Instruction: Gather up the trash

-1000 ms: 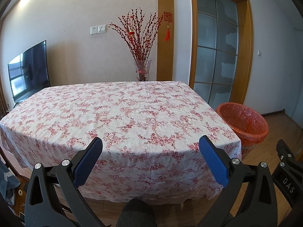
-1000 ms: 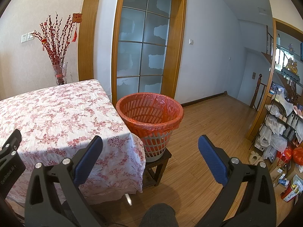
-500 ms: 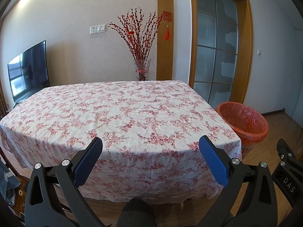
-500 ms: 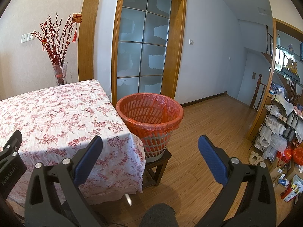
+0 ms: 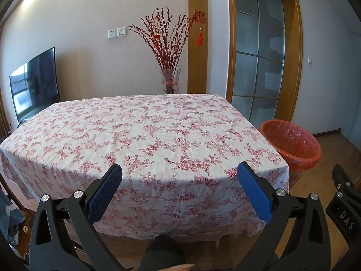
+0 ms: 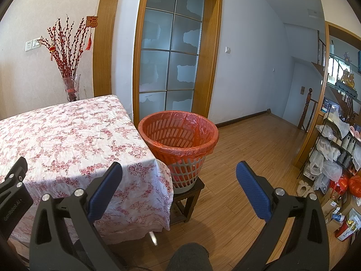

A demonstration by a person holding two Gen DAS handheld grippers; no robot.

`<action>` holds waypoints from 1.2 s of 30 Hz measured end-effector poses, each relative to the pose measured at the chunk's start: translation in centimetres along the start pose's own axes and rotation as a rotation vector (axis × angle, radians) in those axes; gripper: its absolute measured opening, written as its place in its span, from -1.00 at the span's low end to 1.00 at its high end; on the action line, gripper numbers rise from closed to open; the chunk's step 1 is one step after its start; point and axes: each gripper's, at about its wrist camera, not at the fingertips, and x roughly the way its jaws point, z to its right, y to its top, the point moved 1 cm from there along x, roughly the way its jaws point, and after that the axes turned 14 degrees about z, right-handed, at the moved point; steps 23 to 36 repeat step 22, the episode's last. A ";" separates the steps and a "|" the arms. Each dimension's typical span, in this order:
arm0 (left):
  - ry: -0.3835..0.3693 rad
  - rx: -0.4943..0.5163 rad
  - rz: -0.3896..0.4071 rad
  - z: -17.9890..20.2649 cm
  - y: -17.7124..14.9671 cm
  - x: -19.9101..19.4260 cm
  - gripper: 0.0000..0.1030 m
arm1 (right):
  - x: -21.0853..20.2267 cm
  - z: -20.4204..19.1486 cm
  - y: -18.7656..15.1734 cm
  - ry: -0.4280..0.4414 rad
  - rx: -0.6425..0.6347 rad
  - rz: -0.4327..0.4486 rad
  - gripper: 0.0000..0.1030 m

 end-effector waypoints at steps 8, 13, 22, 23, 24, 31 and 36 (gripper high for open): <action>-0.003 0.004 -0.010 -0.3 0.1 0.4 0.94 | 0.0 0.0 0.0 0.000 0.000 0.000 0.92; -0.004 0.004 -0.010 -0.3 0.1 0.4 0.94 | 0.0 -0.1 0.0 -0.001 0.000 0.000 0.92; -0.009 0.005 -0.017 -0.5 0.0 0.5 0.94 | 0.0 -0.1 0.0 -0.001 0.000 0.000 0.92; -0.009 0.005 -0.017 -0.5 0.0 0.5 0.94 | 0.0 -0.1 0.0 -0.001 0.000 0.000 0.92; -0.009 0.005 -0.017 -0.5 0.0 0.5 0.94 | 0.0 -0.1 0.0 -0.001 0.000 0.000 0.92; -0.009 0.005 -0.017 -0.5 0.0 0.5 0.94 | 0.0 -0.1 0.0 -0.001 0.000 0.000 0.92; -0.009 0.005 -0.017 -0.5 0.0 0.5 0.94 | 0.0 -0.1 0.0 -0.001 0.000 0.000 0.92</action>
